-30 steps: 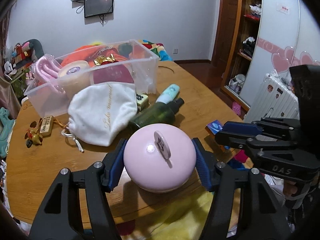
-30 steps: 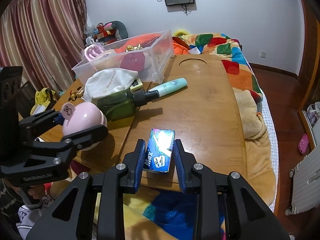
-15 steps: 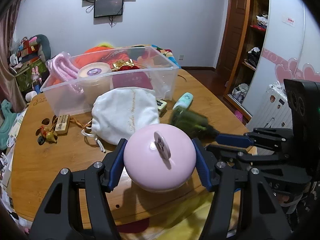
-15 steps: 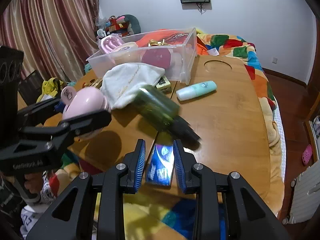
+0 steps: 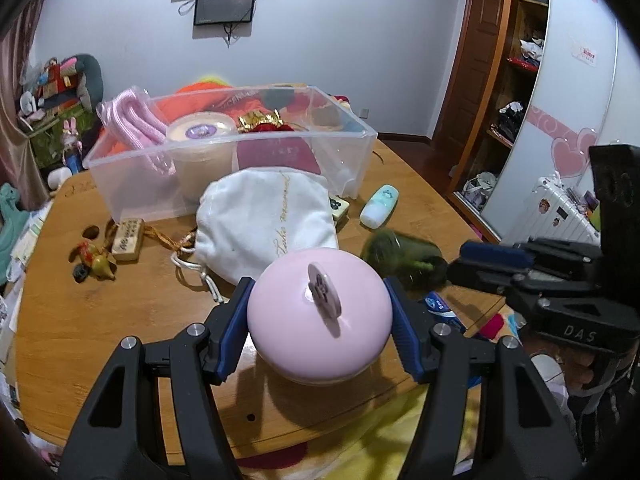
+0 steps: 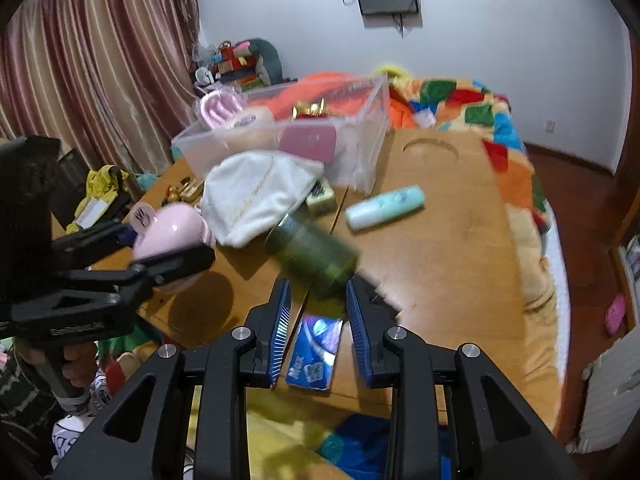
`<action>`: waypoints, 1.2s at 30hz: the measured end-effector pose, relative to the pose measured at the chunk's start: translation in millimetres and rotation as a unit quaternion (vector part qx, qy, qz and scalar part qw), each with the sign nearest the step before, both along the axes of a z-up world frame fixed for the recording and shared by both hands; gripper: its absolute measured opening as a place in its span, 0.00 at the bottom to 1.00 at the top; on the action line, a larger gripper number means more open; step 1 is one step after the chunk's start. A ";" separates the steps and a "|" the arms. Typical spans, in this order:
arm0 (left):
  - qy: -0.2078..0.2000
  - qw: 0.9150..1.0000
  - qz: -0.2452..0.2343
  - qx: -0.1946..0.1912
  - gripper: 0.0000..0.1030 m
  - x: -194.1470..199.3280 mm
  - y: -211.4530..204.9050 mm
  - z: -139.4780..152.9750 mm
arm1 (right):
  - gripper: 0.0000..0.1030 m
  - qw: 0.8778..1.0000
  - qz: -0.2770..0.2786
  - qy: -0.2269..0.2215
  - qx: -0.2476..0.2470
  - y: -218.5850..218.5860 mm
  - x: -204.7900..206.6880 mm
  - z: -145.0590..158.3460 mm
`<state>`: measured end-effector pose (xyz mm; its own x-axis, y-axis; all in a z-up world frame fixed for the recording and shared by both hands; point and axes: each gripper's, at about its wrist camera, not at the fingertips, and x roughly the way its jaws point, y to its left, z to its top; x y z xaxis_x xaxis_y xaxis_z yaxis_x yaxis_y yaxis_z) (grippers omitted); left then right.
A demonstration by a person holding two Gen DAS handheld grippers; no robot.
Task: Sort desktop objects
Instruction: 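Release the blue card box and grasp the green glass bottle with the right gripper, then carry the pink object in the left gripper while the right carries the green bottle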
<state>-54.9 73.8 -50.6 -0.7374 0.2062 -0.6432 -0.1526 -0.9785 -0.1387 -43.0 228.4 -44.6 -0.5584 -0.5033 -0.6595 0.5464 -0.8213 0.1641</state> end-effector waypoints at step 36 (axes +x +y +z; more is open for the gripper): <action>0.051 0.998 0.023 -0.027 0.61 -18.0 -24.5 48.4 | 0.41 0.997 0.036 0.067 0.020 -45.0 -24.4 43.9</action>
